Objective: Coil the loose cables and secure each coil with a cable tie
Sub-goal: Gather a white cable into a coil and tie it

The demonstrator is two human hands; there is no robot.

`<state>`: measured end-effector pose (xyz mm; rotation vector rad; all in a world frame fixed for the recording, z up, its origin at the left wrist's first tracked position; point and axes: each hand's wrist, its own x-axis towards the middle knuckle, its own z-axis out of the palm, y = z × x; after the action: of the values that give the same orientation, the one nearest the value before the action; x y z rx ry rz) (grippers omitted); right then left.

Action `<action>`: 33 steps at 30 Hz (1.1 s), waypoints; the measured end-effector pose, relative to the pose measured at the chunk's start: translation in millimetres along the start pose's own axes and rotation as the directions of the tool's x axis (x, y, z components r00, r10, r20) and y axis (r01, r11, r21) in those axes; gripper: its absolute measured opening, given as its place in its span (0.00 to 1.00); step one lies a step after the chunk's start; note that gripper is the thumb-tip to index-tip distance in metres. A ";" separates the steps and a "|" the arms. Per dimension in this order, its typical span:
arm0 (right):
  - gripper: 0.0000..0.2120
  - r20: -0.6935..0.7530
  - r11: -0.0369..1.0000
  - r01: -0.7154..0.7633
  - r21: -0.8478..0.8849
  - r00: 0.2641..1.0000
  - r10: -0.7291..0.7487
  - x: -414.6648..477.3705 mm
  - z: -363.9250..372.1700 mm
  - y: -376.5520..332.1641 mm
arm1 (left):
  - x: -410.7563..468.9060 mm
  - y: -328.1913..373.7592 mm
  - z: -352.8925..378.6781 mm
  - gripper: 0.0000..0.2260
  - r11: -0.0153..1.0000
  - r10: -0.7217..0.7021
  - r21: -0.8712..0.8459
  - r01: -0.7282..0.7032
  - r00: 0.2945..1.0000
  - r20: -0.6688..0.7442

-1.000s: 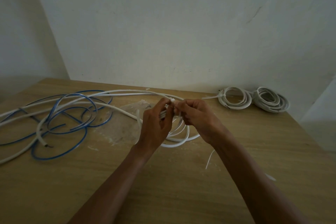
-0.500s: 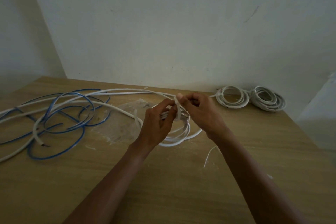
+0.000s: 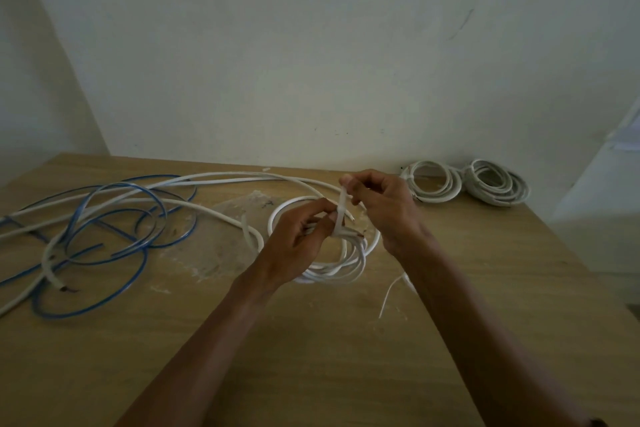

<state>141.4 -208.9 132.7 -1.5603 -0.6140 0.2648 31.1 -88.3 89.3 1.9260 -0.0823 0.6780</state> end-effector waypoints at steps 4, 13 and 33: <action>0.05 -0.094 0.994 0.101 -0.034 0.990 -0.104 -1.8 6.2 1.0 | 0.4 3.3 -2.3 0.12 0.996 -0.040 -0.083 0.037 0.999 -0.029; 0.03 -0.030 0.898 0.368 -0.240 0.922 -0.386 -7.5 13.4 -2.9 | -2.3 21.1 8.2 0.14 0.993 -0.074 -0.101 0.067 0.995 -0.065; 0.11 0.064 0.983 0.150 -0.102 0.988 -0.144 -2.7 0.4 -1.9 | -2.4 6.3 9.0 0.13 0.897 -0.275 -0.362 0.254 0.961 -0.006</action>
<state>138.5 -210.0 134.0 -1.6049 -0.7949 0.1674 30.6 -99.4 90.6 1.5282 0.0874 0.4936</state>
